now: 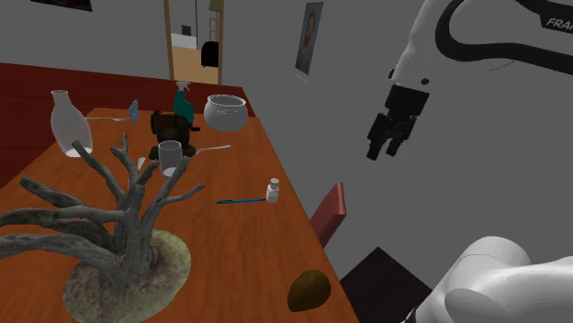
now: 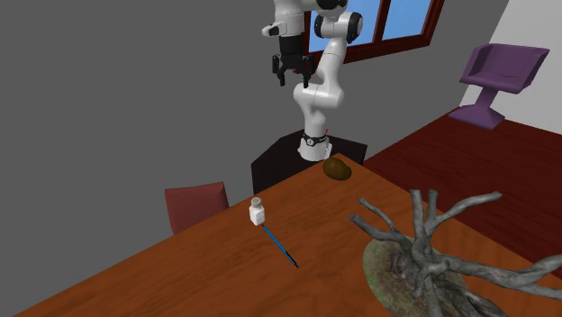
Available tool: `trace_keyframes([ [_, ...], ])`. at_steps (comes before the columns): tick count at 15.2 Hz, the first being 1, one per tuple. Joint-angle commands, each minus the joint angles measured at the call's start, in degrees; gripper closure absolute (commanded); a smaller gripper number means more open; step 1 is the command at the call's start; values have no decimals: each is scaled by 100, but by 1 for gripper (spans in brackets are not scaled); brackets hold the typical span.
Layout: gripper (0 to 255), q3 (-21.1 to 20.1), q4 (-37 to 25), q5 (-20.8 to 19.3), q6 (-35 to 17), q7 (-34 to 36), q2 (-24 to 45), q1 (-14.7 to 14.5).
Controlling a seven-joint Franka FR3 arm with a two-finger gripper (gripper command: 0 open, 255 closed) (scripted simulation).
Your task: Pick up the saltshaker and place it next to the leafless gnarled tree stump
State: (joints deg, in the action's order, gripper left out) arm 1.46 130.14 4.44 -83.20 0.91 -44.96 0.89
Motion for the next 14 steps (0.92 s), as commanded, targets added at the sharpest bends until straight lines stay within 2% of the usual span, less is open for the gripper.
trace_keyframes([
  [1,0,0,0,0,0,0,0,0],
  [8,0,-538,403,60,-1390,719,828,73],
  [14,0,-958,401,-54,-2502,1384,1838,183],
])
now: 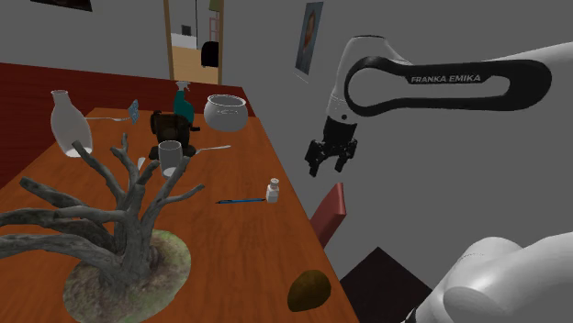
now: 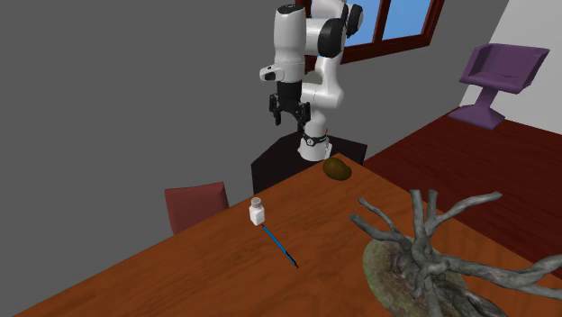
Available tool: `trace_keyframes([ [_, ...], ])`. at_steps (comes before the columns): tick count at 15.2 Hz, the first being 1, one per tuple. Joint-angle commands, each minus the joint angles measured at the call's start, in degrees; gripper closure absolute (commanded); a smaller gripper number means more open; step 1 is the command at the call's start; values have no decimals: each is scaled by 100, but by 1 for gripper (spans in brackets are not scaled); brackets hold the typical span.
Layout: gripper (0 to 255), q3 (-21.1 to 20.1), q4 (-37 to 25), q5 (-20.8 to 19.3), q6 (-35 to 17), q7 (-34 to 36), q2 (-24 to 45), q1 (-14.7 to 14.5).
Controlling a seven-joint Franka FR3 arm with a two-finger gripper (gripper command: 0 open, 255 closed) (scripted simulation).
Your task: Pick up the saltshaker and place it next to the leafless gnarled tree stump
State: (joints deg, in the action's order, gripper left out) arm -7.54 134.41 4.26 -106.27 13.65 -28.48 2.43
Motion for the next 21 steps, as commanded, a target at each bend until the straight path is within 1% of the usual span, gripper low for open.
trace_keyframes([
  [1,0,-123,-57,-76,-366,229,380,52],
  [6,0,-407,-348,-394,-1133,880,1398,179],
  [10,0,-561,-736,-794,-1611,1466,2273,262],
  [14,0,-604,-1260,-1287,-1942,2081,3174,274],
  [18,0,-523,-1915,-1780,-2124,2656,4079,195],
  [21,0,-489,-1843,-1844,-2320,2696,4207,191],
])
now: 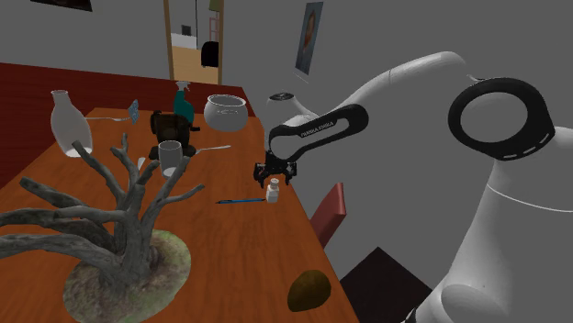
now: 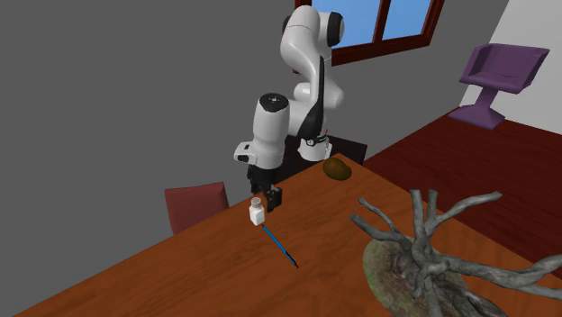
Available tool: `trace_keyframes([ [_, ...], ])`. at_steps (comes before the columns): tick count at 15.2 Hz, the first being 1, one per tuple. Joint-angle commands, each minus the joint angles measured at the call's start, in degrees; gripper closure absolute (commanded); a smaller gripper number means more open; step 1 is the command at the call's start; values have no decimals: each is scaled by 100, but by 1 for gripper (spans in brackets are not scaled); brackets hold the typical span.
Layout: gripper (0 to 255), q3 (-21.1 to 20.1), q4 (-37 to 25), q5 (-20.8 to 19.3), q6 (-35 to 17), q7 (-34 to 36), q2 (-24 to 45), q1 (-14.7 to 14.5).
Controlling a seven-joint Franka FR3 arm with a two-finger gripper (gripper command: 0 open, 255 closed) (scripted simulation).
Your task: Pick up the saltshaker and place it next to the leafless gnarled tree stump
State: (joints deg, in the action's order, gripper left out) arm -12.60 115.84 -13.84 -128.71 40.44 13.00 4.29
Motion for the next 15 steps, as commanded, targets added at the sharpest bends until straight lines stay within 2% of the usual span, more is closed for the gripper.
trace_keyframes([
  [1,0,27,35,-57,-141,33,104,7],
  [5,0,64,101,-142,-368,88,272,8],
  [13,0,65,101,-141,-367,87,271,8],
  [14,255,65,101,-141,-367,87,271,8],
  [15,255,65,101,-141,-367,87,271,8],
])
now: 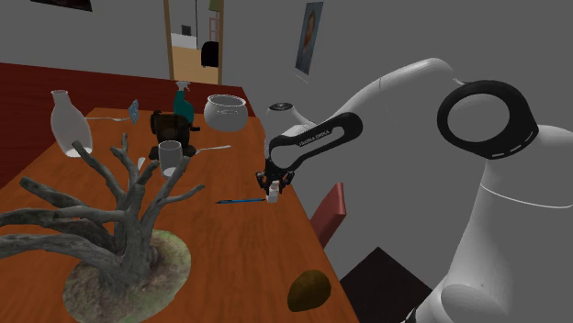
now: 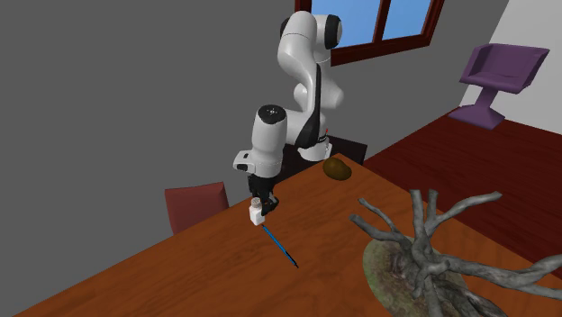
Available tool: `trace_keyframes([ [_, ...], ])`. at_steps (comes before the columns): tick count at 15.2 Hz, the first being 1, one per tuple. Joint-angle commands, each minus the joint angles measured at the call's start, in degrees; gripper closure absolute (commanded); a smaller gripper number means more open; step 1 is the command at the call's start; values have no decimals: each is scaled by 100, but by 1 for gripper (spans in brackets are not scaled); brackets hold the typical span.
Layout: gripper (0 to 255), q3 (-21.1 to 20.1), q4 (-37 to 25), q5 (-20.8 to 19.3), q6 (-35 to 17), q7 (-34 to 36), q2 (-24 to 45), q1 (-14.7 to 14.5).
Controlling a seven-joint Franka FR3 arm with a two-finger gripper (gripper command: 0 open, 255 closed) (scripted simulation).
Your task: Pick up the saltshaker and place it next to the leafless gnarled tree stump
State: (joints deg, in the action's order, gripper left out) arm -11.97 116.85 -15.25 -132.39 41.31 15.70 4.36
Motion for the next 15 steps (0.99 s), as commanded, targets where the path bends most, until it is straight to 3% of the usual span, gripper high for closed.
trace_keyframes([
  [1,255,1,1,0,1,0,1,1],
  [8,255,1,1,-1,0,0,2,1],
  [15,255,-51,-159,164,449,-156,-308,29],
])
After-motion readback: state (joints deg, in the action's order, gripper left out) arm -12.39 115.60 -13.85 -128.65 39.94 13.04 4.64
